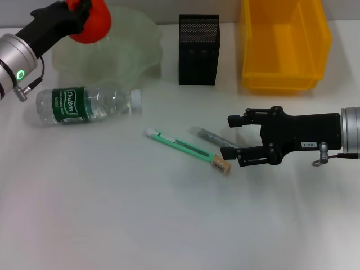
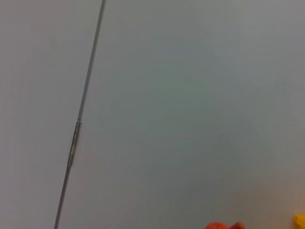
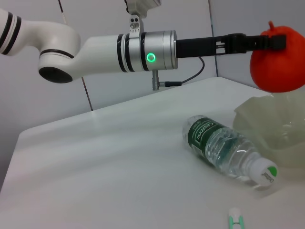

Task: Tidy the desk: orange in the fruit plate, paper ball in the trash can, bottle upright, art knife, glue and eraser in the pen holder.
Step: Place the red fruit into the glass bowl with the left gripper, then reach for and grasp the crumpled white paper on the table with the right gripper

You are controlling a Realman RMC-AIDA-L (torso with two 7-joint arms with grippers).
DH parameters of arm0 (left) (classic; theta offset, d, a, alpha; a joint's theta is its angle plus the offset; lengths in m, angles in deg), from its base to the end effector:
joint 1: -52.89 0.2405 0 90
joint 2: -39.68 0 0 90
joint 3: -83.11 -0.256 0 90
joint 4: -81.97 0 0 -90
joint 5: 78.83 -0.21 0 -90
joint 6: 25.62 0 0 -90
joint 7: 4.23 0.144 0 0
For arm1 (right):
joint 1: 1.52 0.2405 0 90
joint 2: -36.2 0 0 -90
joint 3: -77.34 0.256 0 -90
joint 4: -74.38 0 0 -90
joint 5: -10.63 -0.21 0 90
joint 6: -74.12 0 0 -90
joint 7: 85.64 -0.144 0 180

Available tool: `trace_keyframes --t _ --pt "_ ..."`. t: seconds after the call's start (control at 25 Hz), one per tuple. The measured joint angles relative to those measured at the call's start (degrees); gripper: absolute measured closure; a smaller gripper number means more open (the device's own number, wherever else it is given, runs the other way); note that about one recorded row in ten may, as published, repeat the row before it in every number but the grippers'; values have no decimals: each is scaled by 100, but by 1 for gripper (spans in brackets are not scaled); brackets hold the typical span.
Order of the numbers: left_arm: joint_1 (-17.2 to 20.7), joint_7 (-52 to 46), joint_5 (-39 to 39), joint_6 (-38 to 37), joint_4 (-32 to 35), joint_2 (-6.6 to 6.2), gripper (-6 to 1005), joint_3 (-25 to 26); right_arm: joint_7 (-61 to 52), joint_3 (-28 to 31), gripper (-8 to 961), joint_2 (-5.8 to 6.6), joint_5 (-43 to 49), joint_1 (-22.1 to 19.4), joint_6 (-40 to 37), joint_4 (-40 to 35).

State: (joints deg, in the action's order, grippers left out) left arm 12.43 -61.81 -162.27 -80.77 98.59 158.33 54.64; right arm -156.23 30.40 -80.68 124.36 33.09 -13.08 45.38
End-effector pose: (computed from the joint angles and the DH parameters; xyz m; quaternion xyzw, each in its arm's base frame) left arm -0.2691 0.4256 0.0107 -0.7789 -0.3018 -0.3338 0.4369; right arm 0.2522 0.3318 -0.0263 -0.9647 0.1446 0.2064 0.0769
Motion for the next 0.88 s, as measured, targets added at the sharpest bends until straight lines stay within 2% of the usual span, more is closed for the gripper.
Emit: trace_keyframes --t 0.28,0.36,0.48,0.52,0.56,0.6,0.64,0.68,0.72,0.8,0.88 --pt "-22 28 11 -15 -22 5 731 16 1 0 189 -2 0 -1 9 0" --pt "-22 26 12 -38 -24 5 533 12 1 0 190 -2 0 -2 10 -1" --pt "10 -79 8 -359 -30 -5 431 -1 1 0 191 -2 -1 -3 10 -13" --pt "78 -333 -67 -864 2 -39 397 -70 1 7 191 -2 -11 -3 10 -26" --pt "78 -333 -67 -864 2 -39 363 -70 1 7 191 -2 -11 -3 10 -26" --pt "179 -719 -194 -1409 160 -76 329 -309 1 27 192 -2 -19 0 9 -33" --pt "179 -719 -194 -1409 160 -76 291 -309 1 27 192 -2 -19 0 9 -33" --pt "263 -990 -279 -1726 340 -105 253 -585 2 34 192 -2 -23 2 -1 -38" --pt "458 -1468 -421 -2207 738 -183 216 -1261 2 44 193 -2 -32 2 -25 -44" --pt "516 -1590 -463 -2353 852 -212 140 -1460 1 47 193 -2 -36 2 -35 -44" --pt "698 -1769 -617 -2851 1131 -330 140 -2100 1 53 194 3 -39 2 -39 -45"
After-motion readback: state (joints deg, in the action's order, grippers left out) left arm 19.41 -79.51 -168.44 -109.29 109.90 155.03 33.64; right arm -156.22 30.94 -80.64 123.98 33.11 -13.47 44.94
